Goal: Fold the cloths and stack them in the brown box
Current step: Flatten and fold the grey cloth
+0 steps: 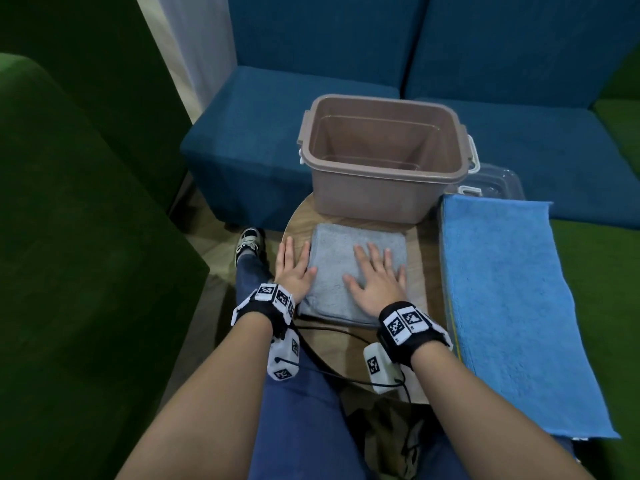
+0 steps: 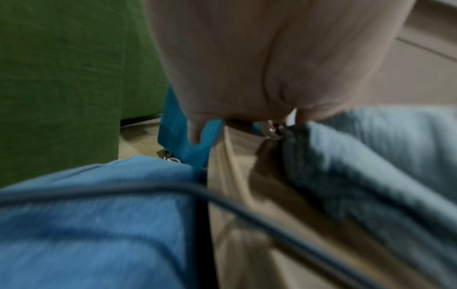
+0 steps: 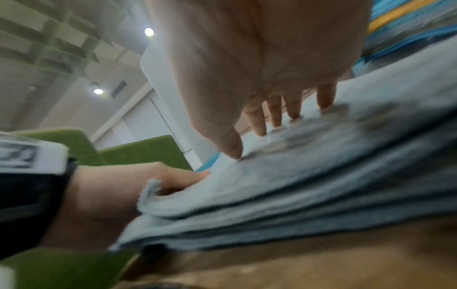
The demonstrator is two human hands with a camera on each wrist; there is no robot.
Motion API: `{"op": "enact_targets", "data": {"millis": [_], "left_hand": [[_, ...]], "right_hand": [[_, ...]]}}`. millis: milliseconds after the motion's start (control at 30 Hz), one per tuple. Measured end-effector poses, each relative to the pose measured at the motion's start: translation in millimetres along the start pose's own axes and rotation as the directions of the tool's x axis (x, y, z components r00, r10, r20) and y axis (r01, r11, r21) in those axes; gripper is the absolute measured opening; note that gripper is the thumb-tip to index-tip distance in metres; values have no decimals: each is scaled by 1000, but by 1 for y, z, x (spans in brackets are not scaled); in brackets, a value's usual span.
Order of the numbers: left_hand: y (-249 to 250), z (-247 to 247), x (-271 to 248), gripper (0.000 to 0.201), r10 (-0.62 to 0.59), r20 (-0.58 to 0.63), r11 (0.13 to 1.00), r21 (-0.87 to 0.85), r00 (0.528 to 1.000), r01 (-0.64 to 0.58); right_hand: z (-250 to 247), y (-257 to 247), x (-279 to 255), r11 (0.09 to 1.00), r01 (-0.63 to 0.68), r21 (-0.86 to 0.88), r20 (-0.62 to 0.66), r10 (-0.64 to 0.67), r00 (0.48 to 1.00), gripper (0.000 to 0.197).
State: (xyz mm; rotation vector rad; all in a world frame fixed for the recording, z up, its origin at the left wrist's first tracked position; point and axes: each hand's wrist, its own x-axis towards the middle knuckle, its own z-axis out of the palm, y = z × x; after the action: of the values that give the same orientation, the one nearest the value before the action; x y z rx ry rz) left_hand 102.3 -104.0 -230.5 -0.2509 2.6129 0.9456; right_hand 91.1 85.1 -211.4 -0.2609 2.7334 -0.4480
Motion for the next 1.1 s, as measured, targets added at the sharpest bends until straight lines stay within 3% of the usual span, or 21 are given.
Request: {"op": "enact_targets", "data": {"millis": [133, 233, 300, 367, 433, 500, 567, 700, 867, 1000, 1100], "left_hand": [[2, 0, -4, 62, 22, -14, 998, 67, 1000, -21], [12, -2, -6, 61, -62, 21, 982, 180, 998, 57], [30, -3, -8, 68, -126, -50, 925, 354, 991, 135], [59, -2, -11, 80, -21, -147, 878, 470, 989, 88], [85, 7, -13, 85, 152, -25, 887, 444, 988, -125], [93, 20, -12, 79, 198, 145, 911, 337, 969, -237], [80, 28, -8, 81, 165, 223, 915, 330, 961, -233], [40, 20, -11, 111, 152, 276, 881, 397, 949, -256], [15, 9, -20, 140, 140, 261, 860, 445, 955, -248], [16, 12, -18, 145, 131, 249, 849, 472, 960, -238], [16, 13, -15, 135, 117, 254, 860, 457, 960, -226]], "right_hand": [[-4, 35, 3, 993, -119, -2, 27, 119, 993, 64], [-10, 45, 3, 985, -169, 41, 49, 167, 985, 64], [-11, 44, 2, 985, -169, 32, 70, 167, 983, 64], [-10, 43, 4, 986, -163, 23, 76, 161, 984, 64], [-10, 43, 4, 987, -159, 23, 80, 157, 984, 64], [-10, 44, 4, 986, -162, 31, 89, 159, 983, 64], [-11, 45, 5, 985, -164, 42, 91, 160, 983, 65], [-10, 46, 6, 985, -163, 59, 86, 157, 984, 65], [-12, 45, 6, 985, -166, 44, 93, 161, 983, 65], [-23, 34, 10, 980, -201, -12, 126, 201, 971, 67], [-30, 21, 19, 993, -105, -56, 27, 107, 994, 70]]}}
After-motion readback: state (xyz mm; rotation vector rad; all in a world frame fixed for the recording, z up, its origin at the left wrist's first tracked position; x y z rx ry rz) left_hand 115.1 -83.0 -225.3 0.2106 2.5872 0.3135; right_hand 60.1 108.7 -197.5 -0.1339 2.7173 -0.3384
